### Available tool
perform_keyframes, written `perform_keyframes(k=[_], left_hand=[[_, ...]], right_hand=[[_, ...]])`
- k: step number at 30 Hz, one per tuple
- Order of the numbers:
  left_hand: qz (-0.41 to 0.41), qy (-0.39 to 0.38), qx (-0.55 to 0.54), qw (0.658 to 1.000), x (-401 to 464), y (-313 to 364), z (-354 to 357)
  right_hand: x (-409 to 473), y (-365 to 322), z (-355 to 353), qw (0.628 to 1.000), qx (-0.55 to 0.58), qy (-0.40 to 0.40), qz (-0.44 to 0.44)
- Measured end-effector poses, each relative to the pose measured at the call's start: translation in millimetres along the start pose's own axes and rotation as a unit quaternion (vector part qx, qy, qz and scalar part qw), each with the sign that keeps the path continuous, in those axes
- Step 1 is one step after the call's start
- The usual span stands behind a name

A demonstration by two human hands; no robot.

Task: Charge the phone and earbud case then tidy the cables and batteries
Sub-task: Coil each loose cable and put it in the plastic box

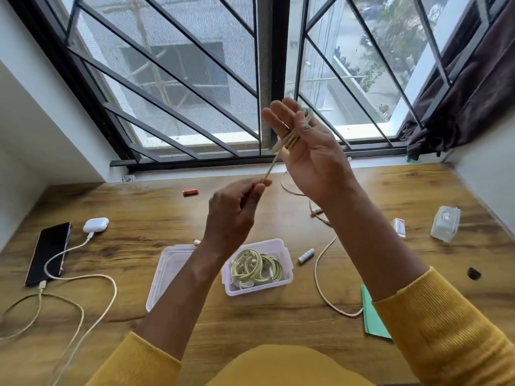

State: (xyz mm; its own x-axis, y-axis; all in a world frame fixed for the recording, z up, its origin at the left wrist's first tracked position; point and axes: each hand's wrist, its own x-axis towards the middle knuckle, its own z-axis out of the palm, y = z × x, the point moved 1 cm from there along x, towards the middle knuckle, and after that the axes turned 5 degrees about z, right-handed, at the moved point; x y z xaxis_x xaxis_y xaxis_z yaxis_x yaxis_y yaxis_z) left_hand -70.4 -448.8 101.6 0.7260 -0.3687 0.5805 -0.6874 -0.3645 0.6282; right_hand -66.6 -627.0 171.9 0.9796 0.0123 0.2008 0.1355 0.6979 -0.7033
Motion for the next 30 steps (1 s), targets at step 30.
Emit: perform_keyframes(k=[30], left_hand=[[-0.112, -0.115, -0.25, 0.955, 25.5, -25.2, -51.6]], right_hand=[[-38.6, 36.5, -8.4, 0.902, -0.28, -0.165, 0.286]])
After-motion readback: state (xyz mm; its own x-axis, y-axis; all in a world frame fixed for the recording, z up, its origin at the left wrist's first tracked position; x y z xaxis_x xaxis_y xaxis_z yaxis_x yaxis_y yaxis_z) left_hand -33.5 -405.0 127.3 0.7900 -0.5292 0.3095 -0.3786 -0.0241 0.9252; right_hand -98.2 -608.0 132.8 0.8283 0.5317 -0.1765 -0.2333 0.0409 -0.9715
